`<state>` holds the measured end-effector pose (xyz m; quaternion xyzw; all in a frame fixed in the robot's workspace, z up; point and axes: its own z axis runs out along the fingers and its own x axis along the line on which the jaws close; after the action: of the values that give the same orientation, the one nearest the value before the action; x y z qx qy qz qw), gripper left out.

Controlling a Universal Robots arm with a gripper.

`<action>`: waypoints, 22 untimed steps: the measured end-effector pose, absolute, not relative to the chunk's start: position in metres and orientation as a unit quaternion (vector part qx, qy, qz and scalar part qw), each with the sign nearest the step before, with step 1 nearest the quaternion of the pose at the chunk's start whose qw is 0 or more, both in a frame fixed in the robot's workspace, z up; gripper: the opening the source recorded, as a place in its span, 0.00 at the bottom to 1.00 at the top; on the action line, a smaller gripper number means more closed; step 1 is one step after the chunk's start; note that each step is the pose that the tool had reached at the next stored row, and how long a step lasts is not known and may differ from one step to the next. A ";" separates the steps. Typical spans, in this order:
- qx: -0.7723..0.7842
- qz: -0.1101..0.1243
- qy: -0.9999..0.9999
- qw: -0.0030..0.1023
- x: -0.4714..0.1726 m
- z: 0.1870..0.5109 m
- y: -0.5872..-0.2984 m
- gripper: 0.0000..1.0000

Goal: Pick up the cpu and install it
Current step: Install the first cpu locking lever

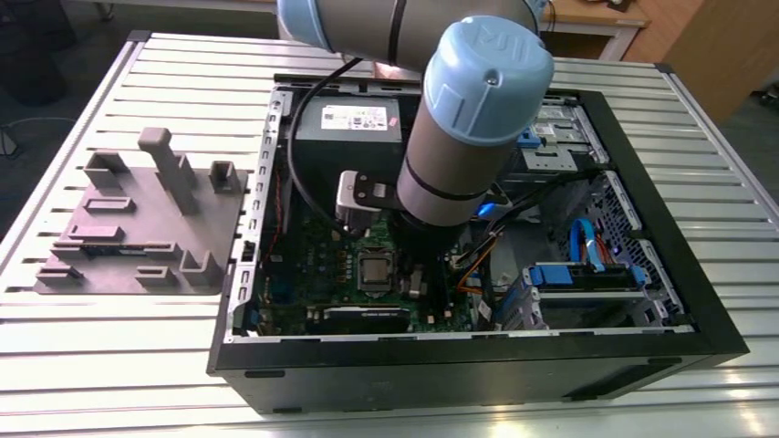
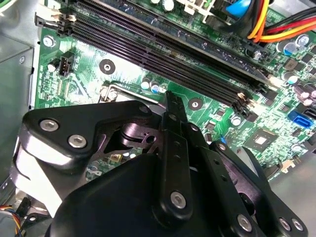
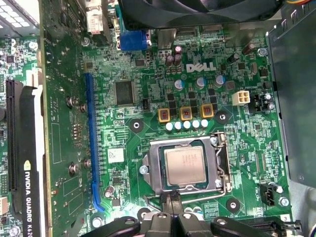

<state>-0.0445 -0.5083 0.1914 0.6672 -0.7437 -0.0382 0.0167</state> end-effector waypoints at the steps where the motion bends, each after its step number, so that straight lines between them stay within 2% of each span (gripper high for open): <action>1: 0.667 -0.038 -0.744 0.017 -0.044 0.191 -0.508 0.10; 14: 0.668 -0.038 -0.743 0.016 -0.040 0.190 -0.508 0.10; 22: 0.670 -0.032 -0.742 0.008 -0.048 0.189 -0.509 0.10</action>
<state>-0.0476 -0.5085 0.1894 0.6700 -0.7417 -0.0316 0.0076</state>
